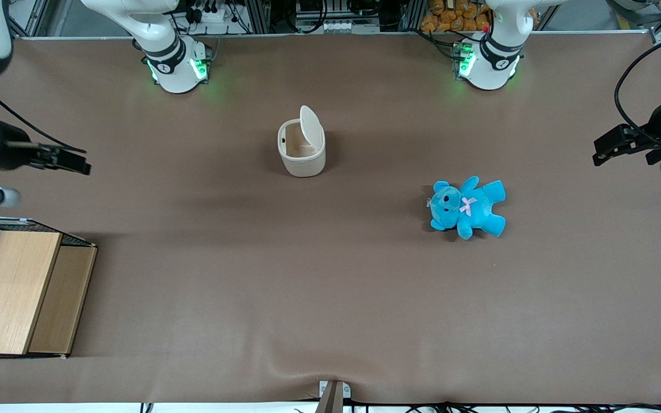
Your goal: Open trash can with right arm
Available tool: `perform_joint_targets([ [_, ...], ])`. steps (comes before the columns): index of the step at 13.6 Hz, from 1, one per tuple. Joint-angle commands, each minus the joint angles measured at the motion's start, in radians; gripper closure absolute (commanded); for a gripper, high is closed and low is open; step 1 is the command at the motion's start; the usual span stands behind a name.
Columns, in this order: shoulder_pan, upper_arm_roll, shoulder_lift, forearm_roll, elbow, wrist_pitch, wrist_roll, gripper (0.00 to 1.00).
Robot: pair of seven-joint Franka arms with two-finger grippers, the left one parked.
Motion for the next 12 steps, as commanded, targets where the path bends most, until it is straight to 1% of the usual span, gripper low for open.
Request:
perform_joint_targets([
  [1, -0.028, 0.015, -0.068, -0.031, -0.016, -0.013, -0.053, 0.00],
  [4, -0.051, 0.015, -0.117, -0.026, -0.041, -0.013, -0.062, 0.00],
  [7, -0.057, 0.015, -0.177, -0.019, -0.117, 0.010, -0.062, 0.00],
  [12, -0.059, 0.016, -0.168, -0.014, -0.108, 0.073, -0.054, 0.00],
])
